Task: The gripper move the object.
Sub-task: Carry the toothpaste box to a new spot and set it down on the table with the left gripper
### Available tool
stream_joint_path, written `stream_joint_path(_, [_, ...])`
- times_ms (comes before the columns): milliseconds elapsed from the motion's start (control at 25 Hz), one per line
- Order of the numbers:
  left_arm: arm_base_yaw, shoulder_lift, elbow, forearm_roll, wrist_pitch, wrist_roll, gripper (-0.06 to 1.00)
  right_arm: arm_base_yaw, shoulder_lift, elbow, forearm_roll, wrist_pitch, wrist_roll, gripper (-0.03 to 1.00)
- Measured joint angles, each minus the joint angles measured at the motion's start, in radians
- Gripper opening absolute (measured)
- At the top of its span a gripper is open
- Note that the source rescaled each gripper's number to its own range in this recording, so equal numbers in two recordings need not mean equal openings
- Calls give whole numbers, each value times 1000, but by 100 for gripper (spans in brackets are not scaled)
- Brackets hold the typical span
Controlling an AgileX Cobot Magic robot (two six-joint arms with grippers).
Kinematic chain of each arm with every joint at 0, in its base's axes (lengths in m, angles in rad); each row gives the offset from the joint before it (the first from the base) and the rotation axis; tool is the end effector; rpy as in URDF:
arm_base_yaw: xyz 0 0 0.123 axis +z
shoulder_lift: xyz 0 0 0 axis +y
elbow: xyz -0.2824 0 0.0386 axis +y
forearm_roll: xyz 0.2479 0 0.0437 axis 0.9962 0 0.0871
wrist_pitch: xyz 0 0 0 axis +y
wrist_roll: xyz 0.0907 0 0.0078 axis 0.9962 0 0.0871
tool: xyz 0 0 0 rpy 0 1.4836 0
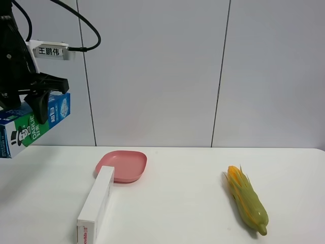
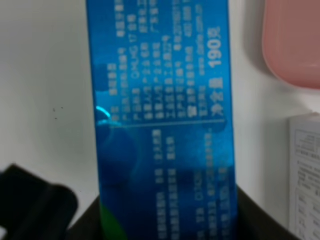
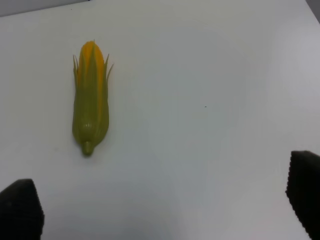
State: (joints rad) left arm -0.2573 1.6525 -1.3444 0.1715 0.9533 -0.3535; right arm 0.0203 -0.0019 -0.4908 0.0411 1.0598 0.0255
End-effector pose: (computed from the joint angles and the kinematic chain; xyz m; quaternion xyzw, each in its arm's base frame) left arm 0.3381 -0.0759 0.2848 -0.0121 0.9773 0.0156 0.2107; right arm -0.0041 0.0032 0.2747 0.0015 0.8547 0.0324 0.5181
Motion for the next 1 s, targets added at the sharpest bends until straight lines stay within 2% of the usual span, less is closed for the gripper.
stream_joint_path(280, [12, 0, 163, -87, -154, 4, 1, 0, 0, 0, 0, 0, 0, 100])
stream_joint_path(560, [12, 15, 288, -96, -299, 4, 1, 0, 0, 0, 0, 0, 0, 100])
stream_joint_path(1000, [12, 110, 304, -98, -385, 4, 1, 0, 0, 0, 0, 0, 0, 100])
